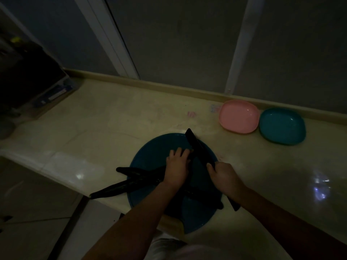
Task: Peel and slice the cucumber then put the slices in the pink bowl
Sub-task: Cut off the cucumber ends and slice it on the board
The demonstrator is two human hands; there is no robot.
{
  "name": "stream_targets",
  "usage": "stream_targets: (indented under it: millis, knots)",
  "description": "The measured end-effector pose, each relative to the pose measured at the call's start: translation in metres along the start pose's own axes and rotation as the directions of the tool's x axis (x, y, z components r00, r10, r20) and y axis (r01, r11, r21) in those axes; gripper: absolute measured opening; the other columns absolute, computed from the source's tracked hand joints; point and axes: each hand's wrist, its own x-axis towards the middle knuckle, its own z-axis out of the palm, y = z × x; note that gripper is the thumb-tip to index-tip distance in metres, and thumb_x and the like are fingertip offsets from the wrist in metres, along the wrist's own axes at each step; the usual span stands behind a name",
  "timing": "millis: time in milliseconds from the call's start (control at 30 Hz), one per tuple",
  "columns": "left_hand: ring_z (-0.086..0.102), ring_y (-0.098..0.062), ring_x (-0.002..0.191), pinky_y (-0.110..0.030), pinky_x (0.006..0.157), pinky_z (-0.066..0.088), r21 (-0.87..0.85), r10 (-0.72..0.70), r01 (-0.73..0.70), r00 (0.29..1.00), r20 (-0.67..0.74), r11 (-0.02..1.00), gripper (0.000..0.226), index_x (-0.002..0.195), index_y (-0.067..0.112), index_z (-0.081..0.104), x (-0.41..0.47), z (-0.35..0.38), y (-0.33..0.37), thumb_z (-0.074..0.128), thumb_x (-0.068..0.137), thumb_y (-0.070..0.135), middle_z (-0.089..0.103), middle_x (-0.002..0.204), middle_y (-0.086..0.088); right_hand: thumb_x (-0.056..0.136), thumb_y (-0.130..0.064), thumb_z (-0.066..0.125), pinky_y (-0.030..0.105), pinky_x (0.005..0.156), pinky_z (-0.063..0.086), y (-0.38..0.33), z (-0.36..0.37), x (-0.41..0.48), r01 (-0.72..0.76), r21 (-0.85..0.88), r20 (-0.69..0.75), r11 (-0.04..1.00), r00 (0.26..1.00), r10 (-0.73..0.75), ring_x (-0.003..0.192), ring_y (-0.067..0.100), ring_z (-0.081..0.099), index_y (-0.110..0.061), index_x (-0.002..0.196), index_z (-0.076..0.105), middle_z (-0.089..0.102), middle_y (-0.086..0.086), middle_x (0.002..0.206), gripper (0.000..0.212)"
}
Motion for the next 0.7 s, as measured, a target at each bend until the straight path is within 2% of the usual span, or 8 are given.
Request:
stream_targets:
  millis: [67,133,300,500,700]
  knots:
    - [0.044,-0.029,0.103,-0.038,0.08,0.037,-0.009,0.006,-0.006,1.0,-0.004,1.0,0.034,0.127,0.018,0.052,0.0,0.0,0.0,0.049,0.093,0.015,0.053,0.116,-0.01,0.101,-0.025,0.037,0.024,0.043,0.024,0.0,0.0,0.0,0.021,-0.007,-0.013,1.0,1.0,-0.021,0.047,0.006,0.034,-0.016,0.056,0.033,0.037,-0.001,0.056,0.046]
    - [0.045,-0.029,0.103,-0.039,0.08,0.037,-0.015,0.005,-0.005,1.0,-0.008,1.0,0.033,0.127,0.016,0.052,0.0,0.0,0.0,0.048,0.094,0.015,0.053,0.116,-0.011,0.101,-0.024,0.038,0.018,0.042,0.025,0.001,0.0,0.001,0.034,-0.011,-0.021,0.999,0.999,-0.035,0.046,0.006,0.033,-0.017,0.055,0.032,0.036,-0.001,0.055,0.046]
    - [0.043,-0.028,0.104,-0.037,0.082,0.036,-0.012,0.003,-0.003,1.0,-0.004,1.0,0.034,0.128,0.018,0.051,0.0,0.0,0.0,0.047,0.094,0.015,0.052,0.117,-0.008,0.1,-0.023,0.038,0.016,0.042,0.024,0.001,0.003,0.005,0.031,0.016,-0.004,0.999,1.0,-0.031,0.046,0.006,0.033,-0.016,0.056,0.033,0.037,-0.001,0.054,0.046]
    - [0.043,-0.027,0.105,-0.037,0.083,0.037,-0.027,0.004,-0.004,1.0,0.003,1.0,0.035,0.13,0.02,0.049,0.0,0.0,-0.001,0.046,0.095,0.016,0.052,0.117,-0.009,0.101,-0.026,0.037,0.015,0.041,0.023,0.004,0.012,0.01,0.025,-0.073,-0.006,0.997,1.0,-0.026,0.047,0.003,0.033,-0.018,0.057,0.031,0.036,-0.004,0.055,0.045]
    - [0.044,-0.03,0.103,-0.039,0.081,0.038,-0.042,-0.003,0.003,1.0,0.0,0.999,0.033,0.126,0.018,0.052,0.0,-0.001,0.0,0.048,0.093,0.012,0.052,0.114,-0.011,0.1,-0.026,0.038,0.013,0.042,0.024,0.013,0.009,0.009,0.021,-0.063,-0.011,0.998,1.0,-0.022,0.047,0.004,0.035,-0.017,0.056,0.032,0.038,-0.003,0.055,0.045]
